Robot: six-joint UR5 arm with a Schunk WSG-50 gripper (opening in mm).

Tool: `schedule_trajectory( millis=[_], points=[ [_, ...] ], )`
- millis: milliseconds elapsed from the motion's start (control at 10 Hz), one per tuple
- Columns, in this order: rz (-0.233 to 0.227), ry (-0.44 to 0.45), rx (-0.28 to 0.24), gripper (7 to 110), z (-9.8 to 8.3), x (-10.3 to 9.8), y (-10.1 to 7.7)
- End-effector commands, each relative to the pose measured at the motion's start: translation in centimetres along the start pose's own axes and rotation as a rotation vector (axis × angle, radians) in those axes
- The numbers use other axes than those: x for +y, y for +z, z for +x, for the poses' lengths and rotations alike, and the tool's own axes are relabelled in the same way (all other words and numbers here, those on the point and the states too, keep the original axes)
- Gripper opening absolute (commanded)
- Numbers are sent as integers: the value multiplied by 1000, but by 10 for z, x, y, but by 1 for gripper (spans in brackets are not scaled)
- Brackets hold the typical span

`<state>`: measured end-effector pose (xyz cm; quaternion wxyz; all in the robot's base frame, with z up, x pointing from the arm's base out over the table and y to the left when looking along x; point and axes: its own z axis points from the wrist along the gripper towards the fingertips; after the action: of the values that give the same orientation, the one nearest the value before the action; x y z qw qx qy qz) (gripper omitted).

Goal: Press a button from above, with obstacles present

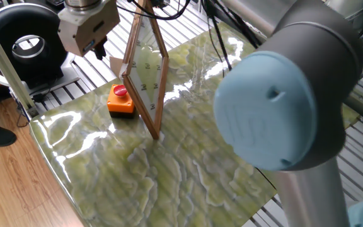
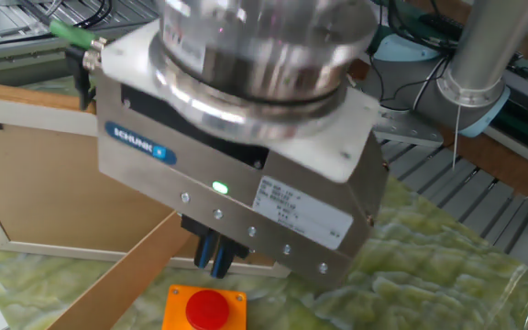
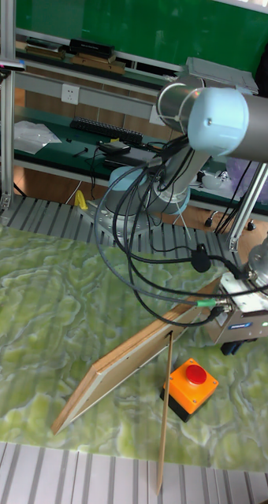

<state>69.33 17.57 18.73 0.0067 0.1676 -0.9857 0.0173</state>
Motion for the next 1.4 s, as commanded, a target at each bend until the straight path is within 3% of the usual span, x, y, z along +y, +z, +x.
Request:
schedule_trajectory(
  millis=[0,400,700,1000,1300],
  points=[
    [-14,12,-43,7,4,-1,-19],
    [-4,63,-149,7,6,-8,-49],
    [13,41,-159,7,26,-23,-64],
    [5,41,-181,7,26,-33,-64],
    [11,39,-164,7,37,-39,-64]
  ],
)
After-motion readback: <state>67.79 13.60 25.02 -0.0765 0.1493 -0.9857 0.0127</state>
